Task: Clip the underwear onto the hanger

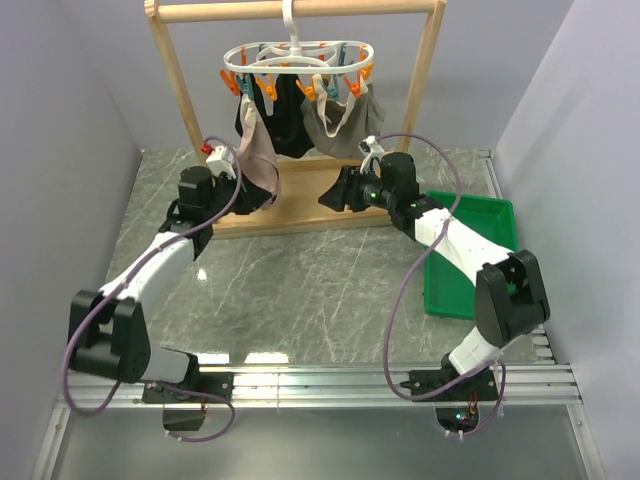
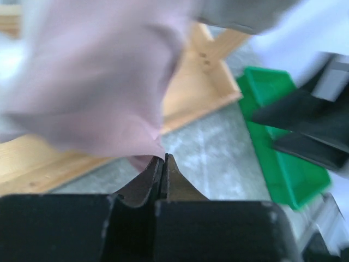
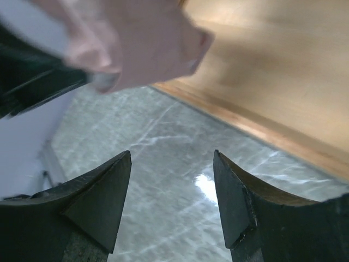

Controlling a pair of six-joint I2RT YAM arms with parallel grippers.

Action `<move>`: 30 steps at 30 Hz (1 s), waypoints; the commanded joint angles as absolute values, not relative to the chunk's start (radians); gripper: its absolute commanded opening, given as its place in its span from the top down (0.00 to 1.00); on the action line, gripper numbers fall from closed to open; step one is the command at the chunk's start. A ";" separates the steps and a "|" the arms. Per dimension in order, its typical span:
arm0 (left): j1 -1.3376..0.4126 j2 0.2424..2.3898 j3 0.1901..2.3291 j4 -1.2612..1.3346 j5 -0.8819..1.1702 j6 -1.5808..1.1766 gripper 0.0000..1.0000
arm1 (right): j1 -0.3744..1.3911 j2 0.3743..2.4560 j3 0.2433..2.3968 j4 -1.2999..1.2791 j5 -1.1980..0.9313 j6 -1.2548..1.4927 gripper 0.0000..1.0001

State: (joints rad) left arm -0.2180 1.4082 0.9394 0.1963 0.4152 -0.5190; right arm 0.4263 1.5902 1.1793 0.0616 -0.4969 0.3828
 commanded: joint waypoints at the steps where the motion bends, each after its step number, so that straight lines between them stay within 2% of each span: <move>1: -0.210 1.270 1.014 0.117 0.552 -0.462 1.00 | 0.399 1.647 1.209 0.147 -0.575 0.616 0.31; 5: -0.210 1.213 1.057 0.049 0.640 -0.462 1.00 | 0.394 1.729 1.180 0.224 -0.678 0.810 0.32; 12: -0.207 1.206 1.169 0.040 0.752 -0.544 1.00 | 0.414 1.838 1.128 0.434 -0.726 1.094 0.36; 14: -0.207 1.201 1.190 0.046 0.790 -0.567 1.00 | 0.426 1.874 1.138 0.454 -0.729 1.143 0.35; 22: -0.198 1.170 1.241 0.055 0.897 -0.627 1.00 | 0.440 2.041 1.147 0.863 -0.715 1.469 0.26; 30: -0.196 1.183 1.295 0.041 0.971 -0.652 1.00 | 0.494 2.192 1.261 1.110 -0.684 1.685 0.24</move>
State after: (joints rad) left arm -0.1997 1.2057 1.2438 0.0299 0.9047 -0.6285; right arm 0.4576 2.1605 1.1881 0.9058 -0.6968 1.5414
